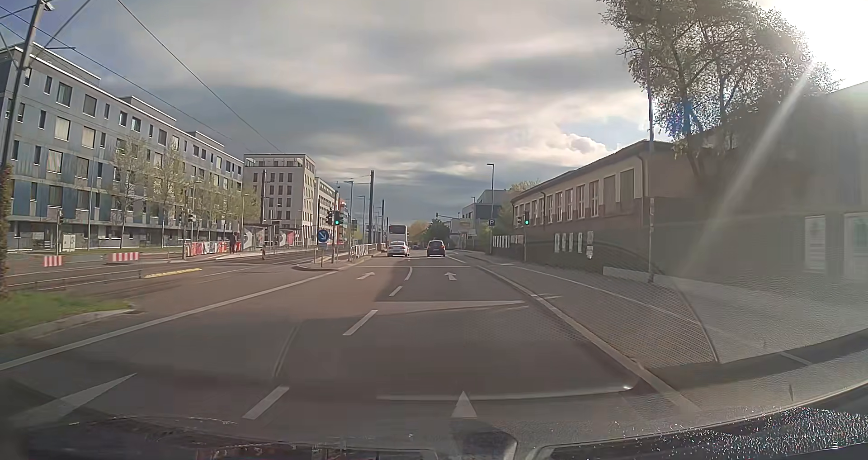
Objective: Follow the waypoints while adhering to traffic rules and regulations
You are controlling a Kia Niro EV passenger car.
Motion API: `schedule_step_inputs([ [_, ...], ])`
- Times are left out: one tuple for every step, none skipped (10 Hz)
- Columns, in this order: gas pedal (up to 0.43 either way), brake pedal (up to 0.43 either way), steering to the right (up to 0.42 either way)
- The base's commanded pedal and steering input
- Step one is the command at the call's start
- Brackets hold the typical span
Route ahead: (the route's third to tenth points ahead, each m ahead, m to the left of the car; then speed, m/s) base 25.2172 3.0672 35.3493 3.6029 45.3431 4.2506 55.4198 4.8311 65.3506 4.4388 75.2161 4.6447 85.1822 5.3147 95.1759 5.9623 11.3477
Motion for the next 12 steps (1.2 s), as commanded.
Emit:
schedule_step_inputs([
  [0.020,0.000,0.006],
  [0.020,0.000,0.004],
  [0.008,0.000,0.003],
  [0.008,0.000,0.000],
  [0.008,0.000,-0.003],
  [0.008,0.000,-0.004],
  [0.008,0.000,-0.004],
  [0.008,0.000,-0.005],
  [0.008,0.000,-0.005],
  [0.020,0.000,-0.005],
  [0.020,0.000,-0.005],
  [0.020,0.000,-0.006],
])
